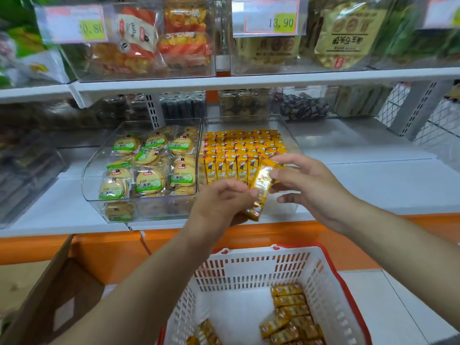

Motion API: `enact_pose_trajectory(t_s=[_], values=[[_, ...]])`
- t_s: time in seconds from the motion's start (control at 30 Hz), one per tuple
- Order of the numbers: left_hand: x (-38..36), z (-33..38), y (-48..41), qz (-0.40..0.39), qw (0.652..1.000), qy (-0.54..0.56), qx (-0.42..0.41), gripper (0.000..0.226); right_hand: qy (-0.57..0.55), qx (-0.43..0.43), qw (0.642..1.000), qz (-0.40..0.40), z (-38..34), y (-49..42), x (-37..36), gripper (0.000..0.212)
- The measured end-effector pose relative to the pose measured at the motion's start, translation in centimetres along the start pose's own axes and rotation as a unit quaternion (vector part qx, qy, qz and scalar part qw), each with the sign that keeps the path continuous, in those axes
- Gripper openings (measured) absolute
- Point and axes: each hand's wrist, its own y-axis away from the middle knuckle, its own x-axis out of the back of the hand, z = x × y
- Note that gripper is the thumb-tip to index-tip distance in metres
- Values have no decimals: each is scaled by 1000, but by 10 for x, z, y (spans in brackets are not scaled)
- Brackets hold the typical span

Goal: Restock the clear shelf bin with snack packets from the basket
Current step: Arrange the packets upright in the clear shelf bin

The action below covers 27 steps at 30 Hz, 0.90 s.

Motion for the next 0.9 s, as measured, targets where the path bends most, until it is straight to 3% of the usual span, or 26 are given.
enact_pose_trajectory(t_s=[0.17, 0.33, 0.53, 0.63, 0.8, 0.9], values=[[-14, -6, 3, 34, 994, -96, -39, 21, 59, -1, 996, -65, 0, -5, 15, 28], [-27, -4, 0, 11, 979, -183, -86, 19, 167, 51, 981, -85, 2, -9, 37, 38], [-19, 15, -56, 31, 927, -338, -158, 14, 224, 143, 964, 23, 1, -31, 72, 39], [-21, 14, -107, 33, 882, -440, -162, 20, 269, 166, 948, 45, -1, -57, 84, 38], [-21, 2, -182, 20, 756, -626, -191, 68, 436, 185, 881, -7, -1, -107, 84, 42], [-23, -3, -211, -17, 708, -681, -186, 84, 507, 188, 840, -38, 4, -134, 77, 41]])
